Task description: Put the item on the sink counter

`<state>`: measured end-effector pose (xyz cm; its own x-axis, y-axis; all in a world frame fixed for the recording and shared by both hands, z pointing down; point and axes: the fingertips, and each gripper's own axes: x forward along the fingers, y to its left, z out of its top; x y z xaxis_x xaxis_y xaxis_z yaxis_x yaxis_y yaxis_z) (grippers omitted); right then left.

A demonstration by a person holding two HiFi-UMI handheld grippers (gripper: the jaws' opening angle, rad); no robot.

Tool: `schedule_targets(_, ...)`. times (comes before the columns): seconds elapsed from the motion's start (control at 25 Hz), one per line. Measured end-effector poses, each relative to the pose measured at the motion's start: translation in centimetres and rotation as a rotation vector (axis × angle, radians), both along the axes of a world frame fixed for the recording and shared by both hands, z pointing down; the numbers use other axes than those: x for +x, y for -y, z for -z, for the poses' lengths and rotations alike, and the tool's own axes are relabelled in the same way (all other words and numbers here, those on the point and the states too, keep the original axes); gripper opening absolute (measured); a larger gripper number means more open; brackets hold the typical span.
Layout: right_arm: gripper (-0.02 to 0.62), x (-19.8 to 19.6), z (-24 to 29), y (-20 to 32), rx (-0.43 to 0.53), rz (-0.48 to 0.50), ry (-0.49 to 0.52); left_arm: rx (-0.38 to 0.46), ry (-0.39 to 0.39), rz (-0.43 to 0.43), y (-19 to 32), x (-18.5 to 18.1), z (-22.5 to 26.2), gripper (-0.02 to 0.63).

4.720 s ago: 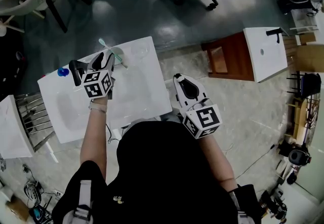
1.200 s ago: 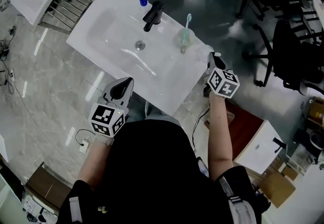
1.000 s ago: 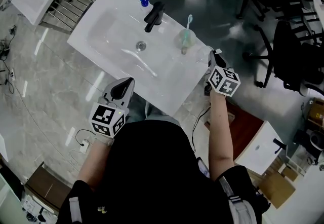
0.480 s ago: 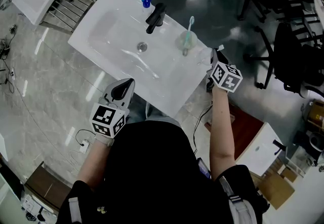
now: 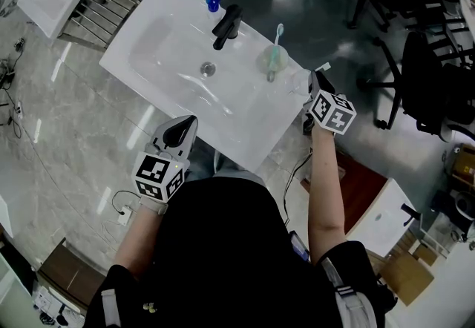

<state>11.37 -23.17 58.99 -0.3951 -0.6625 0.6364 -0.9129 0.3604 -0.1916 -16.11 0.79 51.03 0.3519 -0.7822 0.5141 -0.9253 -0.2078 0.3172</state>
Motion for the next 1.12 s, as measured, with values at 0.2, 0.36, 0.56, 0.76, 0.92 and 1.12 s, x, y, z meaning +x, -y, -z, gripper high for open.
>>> schedule_targets(0.2, 0.173, -0.6, 0.2, -0.3, -0.006, 0.023, 0.033, 0.003, 0.001, -0.009, 0.2, 0.3, 0.2, 0.023)
schedule_targets(0.36, 0.173, -0.5, 1.0, -0.8, 0.008, 0.016, 0.043, 0.012, 0.0, -0.026, 0.6, 0.6, 0.6, 0.023)
schedule_targets(0.56, 0.175, -0.5, 2.2, -1.6, 0.03, 0.006, 0.062, 0.031, -0.003, -0.058, 1.7, 1.0, 1.2, 0.023)
schedule_targets(0.76, 0.173, -0.4, 4.3, -3.0, 0.067, -0.005, 0.091, 0.062, -0.001, -0.11, 3.2, 1.8, 2.1, 0.023)
schedule_targets(0.92, 0.166, -0.3, 6.4, -4.8, 0.109, -0.006, 0.114, 0.088, -0.005, -0.163, 4.7, 2.8, 2.8, 0.023)
schedule_targets(1.12, 0.13, 0.1, 10.1, -7.0, 0.174, -0.02, 0.149, 0.122, -0.012, -0.238, 6.5, 4.5, 4.0, 0.023)
